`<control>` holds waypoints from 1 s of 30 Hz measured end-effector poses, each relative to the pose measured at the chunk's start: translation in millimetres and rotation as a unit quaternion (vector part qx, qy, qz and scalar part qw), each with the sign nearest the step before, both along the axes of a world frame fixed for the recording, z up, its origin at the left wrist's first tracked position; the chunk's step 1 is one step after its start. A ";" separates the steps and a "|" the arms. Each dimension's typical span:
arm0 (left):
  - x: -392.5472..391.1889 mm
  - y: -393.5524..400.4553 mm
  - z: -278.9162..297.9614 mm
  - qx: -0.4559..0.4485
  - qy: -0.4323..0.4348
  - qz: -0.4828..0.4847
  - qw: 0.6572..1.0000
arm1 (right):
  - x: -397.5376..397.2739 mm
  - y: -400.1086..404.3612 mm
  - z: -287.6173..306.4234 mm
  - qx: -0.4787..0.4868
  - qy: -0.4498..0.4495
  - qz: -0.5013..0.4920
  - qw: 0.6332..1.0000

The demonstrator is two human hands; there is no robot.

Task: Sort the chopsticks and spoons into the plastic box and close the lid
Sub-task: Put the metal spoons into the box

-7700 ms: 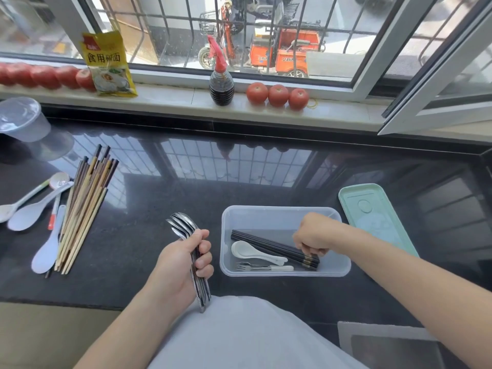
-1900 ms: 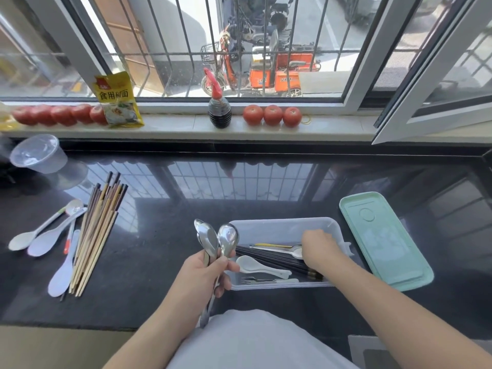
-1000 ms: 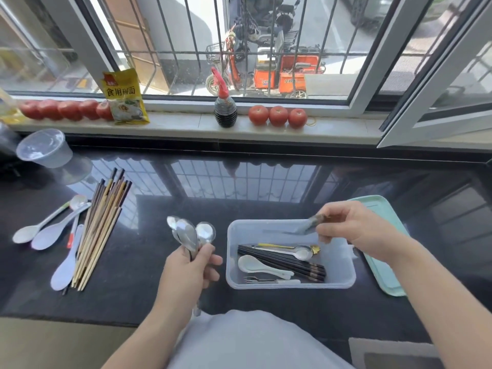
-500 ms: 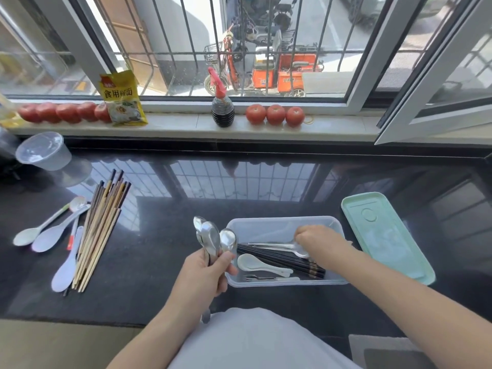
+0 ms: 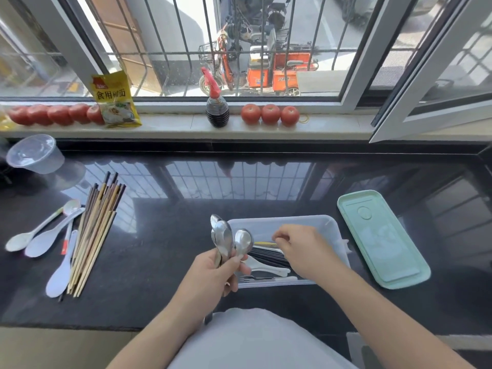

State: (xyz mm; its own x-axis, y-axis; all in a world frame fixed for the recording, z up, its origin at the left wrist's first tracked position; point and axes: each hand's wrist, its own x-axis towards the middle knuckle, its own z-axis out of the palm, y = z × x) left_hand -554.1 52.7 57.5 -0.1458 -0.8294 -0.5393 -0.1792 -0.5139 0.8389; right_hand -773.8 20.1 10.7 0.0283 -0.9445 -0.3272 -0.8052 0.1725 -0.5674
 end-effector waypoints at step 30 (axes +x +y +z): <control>7.2 2.1 3.9 0.006 -0.011 -0.063 0.998 | 15.1 1.1 39.7 0.184 -0.397 -0.029 0.899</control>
State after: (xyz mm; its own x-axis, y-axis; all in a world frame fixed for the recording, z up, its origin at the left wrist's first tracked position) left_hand -546.9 54.8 61.4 -0.2367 -0.7982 -0.5540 -0.2612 -0.4969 0.8275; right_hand -758.7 21.2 50.4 0.3449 -0.7844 -0.5156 -0.1556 0.4939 -0.8555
